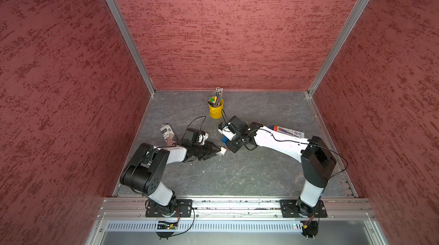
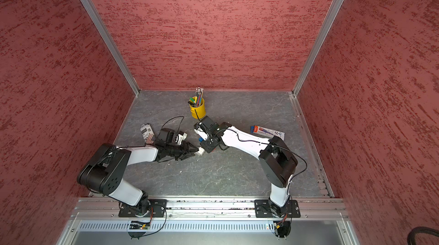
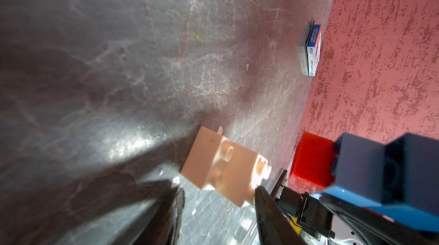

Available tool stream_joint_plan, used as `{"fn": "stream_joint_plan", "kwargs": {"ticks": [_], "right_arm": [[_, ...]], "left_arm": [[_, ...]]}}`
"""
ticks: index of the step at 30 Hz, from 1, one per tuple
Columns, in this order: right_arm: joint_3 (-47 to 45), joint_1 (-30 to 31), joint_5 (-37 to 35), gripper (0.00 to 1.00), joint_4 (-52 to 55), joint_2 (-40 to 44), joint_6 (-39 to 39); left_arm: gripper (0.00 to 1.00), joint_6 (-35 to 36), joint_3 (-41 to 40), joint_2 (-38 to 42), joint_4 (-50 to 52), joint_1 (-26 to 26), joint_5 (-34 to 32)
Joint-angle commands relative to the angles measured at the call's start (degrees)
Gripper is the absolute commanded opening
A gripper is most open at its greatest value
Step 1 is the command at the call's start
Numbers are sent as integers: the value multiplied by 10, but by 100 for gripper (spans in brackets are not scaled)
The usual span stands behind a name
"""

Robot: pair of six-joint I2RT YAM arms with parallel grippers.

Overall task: Assemble the letter y with lego
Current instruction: Assemble the lego brick with the lego brick.

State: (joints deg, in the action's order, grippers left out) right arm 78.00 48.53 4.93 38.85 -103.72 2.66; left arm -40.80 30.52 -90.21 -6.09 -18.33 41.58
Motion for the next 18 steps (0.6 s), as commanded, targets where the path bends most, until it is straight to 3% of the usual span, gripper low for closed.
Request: {"fn": "stream_joint_plan", "kwargs": {"ticks": [1,18], "right_arm": [[26,8,16,27,13,-8,26],[34,23,27,27,18,-33,37]], "left_arm": [[50,10,-17,-28,62,1,-68],[50,13,-14,-35,61,6,-66]]}}
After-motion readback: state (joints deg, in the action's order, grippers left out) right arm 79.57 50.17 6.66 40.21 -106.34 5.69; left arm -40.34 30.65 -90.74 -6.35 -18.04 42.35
